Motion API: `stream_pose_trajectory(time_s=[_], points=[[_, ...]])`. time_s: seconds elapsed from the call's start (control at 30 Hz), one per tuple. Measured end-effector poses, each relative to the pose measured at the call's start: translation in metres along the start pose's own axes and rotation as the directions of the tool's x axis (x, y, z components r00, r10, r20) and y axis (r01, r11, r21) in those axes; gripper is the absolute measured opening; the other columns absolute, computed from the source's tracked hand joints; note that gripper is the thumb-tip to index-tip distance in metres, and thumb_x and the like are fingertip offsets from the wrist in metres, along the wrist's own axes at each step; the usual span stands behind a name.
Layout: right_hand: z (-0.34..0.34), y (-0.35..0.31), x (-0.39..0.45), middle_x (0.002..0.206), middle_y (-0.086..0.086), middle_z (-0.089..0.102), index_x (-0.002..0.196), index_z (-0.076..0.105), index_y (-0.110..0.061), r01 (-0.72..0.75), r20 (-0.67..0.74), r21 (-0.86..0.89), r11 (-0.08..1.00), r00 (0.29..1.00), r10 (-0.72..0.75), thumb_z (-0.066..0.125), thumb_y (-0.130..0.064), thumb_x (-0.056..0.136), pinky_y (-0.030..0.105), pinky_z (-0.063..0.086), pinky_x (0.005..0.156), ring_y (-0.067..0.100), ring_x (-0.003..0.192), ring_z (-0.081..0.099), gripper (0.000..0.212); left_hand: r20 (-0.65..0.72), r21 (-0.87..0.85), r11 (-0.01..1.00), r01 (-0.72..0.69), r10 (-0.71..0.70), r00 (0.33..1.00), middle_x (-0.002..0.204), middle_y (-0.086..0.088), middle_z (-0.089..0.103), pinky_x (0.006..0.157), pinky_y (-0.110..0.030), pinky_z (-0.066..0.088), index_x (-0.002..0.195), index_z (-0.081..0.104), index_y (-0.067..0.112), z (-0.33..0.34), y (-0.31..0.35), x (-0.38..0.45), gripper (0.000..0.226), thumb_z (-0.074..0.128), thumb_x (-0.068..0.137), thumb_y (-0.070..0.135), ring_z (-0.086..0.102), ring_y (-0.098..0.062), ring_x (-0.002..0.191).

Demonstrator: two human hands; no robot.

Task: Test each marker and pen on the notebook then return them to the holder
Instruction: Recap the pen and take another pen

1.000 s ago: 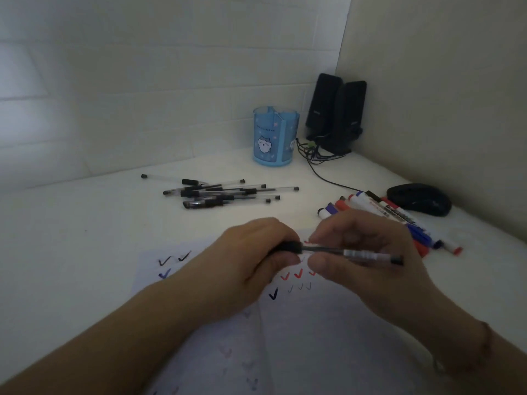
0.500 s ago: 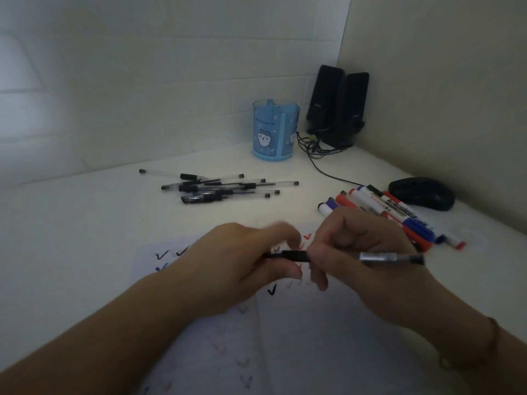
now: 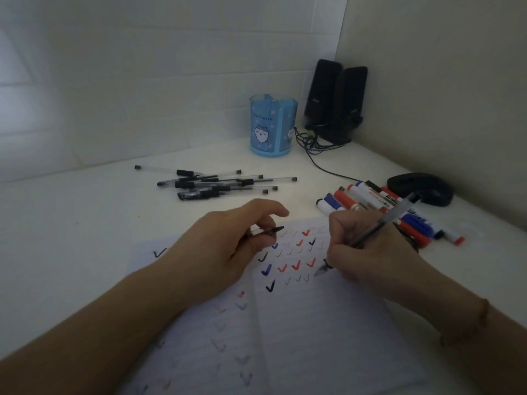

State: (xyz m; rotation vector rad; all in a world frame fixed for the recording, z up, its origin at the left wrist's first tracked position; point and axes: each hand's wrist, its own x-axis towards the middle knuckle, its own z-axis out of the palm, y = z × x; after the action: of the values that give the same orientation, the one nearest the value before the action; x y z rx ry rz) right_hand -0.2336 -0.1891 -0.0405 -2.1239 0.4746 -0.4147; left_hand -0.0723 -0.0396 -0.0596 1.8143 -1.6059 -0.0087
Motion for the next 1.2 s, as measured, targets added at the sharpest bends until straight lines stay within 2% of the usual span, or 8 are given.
stream_pose_trajectory(time_s=[0.1, 0.23, 0.4, 0.47, 0.57, 0.67, 0.73, 1.2], points=[[0.001, 0.003, 0.0, 0.073, 0.021, 0.064, 0.047, 0.046, -0.021, -0.006, -0.007, -0.005, 1.0, 1.0, 0.006, 0.061, 0.001, 0.074, 0.043, 0.06, 0.07, 0.015, 0.085, 0.07, 0.038, -0.017, -0.029, 0.999, -0.016, 0.016, 1.0, 0.095, 0.023, 0.064, 0.068, -0.008, 0.043, 0.117, 0.047, 0.043, -0.001, -0.002, -0.001, 0.032, 0.057, 0.09, 0.028, 0.058, 0.005, 0.068], [0.001, 0.003, 0.001, 0.073, 0.022, 0.063, 0.049, 0.048, -0.022, 0.011, 0.027, -0.058, 0.998, 1.0, -0.009, 0.062, -0.01, 0.069, 0.049, 0.059, 0.069, 0.036, 0.085, 0.066, 0.027, -0.015, -0.024, 1.0, -0.02, 0.019, 1.0, 0.094, 0.022, 0.065, 0.068, -0.008, 0.044, 0.117, 0.048, 0.044, -0.001, -0.001, -0.001, 0.032, 0.057, 0.088, 0.032, 0.059, 0.007, 0.07], [0.001, 0.0, 0.002, 0.069, 0.019, 0.059, 0.053, 0.043, -0.016, -0.008, -0.013, -0.093, 0.996, 1.0, 0.006, 0.06, -0.009, 0.071, 0.042, 0.06, 0.071, 0.033, 0.081, 0.065, 0.026, -0.045, -0.034, 0.999, -0.012, 0.01, 0.999, 0.089, 0.026, 0.064, 0.075, -0.007, 0.046, 0.113, 0.053, 0.043, 0.0, -0.002, -0.001, 0.031, 0.061, 0.085, 0.035, 0.063, 0.006, 0.081], [0.001, 0.0, 0.003, 0.061, 0.015, 0.055, 0.054, 0.044, -0.015, -0.022, -0.024, -0.098, 0.995, 1.0, 0.02, 0.06, -0.007, 0.072, 0.036, 0.06, 0.065, 0.02, 0.069, 0.065, 0.025, -0.068, -0.023, 0.999, -0.022, 0.021, 0.997, 0.087, 0.024, 0.066, 0.075, -0.007, 0.046, 0.109, 0.059, 0.038, 0.001, -0.003, -0.001, 0.027, 0.063, 0.083, 0.041, 0.063, 0.006, 0.082], [-0.002, 0.001, 0.002, 0.046, -0.001, 0.049, 0.057, 0.054, -0.012, -0.009, -0.013, 0.171, 0.985, 1.0, 0.011, 0.064, 0.001, 0.075, 0.021, 0.041, 0.043, 0.005, 0.039, 0.045, 0.025, -0.087, -0.011, 0.999, -0.039, 0.038, 0.995, 0.084, 0.028, 0.062, 0.073, -0.002, 0.042, 0.104, 0.066, 0.03, 0.001, -0.003, 0.0, 0.029, 0.059, 0.082, 0.047, 0.061, 0.008, 0.083], [-0.006, -0.001, -0.001, 0.051, 0.002, 0.057, 0.069, 0.066, -0.016, 0.074, 0.044, 0.438, 0.896, 0.994, -0.104, 0.066, -0.016, 0.063, 0.02, 0.034, 0.039, 0.012, 0.041, 0.045, 0.006, -0.093, -0.012, 0.999, -0.048, 0.046, 0.995, 0.083, 0.033, 0.057, 0.074, 0.002, 0.038, 0.103, 0.068, 0.028, 0.001, -0.002, 0.0, 0.029, 0.059, 0.082, 0.047, 0.055, 0.021, 0.08], [-0.007, 0.001, 0.0, 0.061, 0.007, 0.065, 0.078, 0.07, -0.013, 0.105, 0.072, 0.493, 0.864, 0.984, -0.16, 0.06, -0.025, 0.063, 0.019, 0.033, 0.04, 0.017, 0.044, 0.05, 0.021, -0.106, -0.02, 0.999, -0.05, 0.047, 0.993, 0.08, 0.037, 0.055, 0.072, 0.001, 0.039, 0.102, 0.068, 0.028, 0.001, -0.002, 0.001, 0.029, 0.058, 0.082, 0.047, 0.055, 0.02, 0.078], [0.002, -0.006, 0.0, 0.075, 0.008, 0.074, 0.077, 0.061, -0.006, 0.098, 0.071, 0.351, 0.931, 0.989, -0.13, 0.072, -0.019, 0.067, 0.013, 0.041, 0.041, 0.021, 0.046, 0.06, 0.02, -0.082, -0.054, 0.991, -0.119, 0.115, 0.99, 0.083, 0.017, 0.067, 0.065, -0.01, 0.046, 0.1, 0.069, 0.026, 0.003, 0.002, 0.001, 0.021, 0.06, 0.085, 0.037, 0.061, 0.001, 0.072]])
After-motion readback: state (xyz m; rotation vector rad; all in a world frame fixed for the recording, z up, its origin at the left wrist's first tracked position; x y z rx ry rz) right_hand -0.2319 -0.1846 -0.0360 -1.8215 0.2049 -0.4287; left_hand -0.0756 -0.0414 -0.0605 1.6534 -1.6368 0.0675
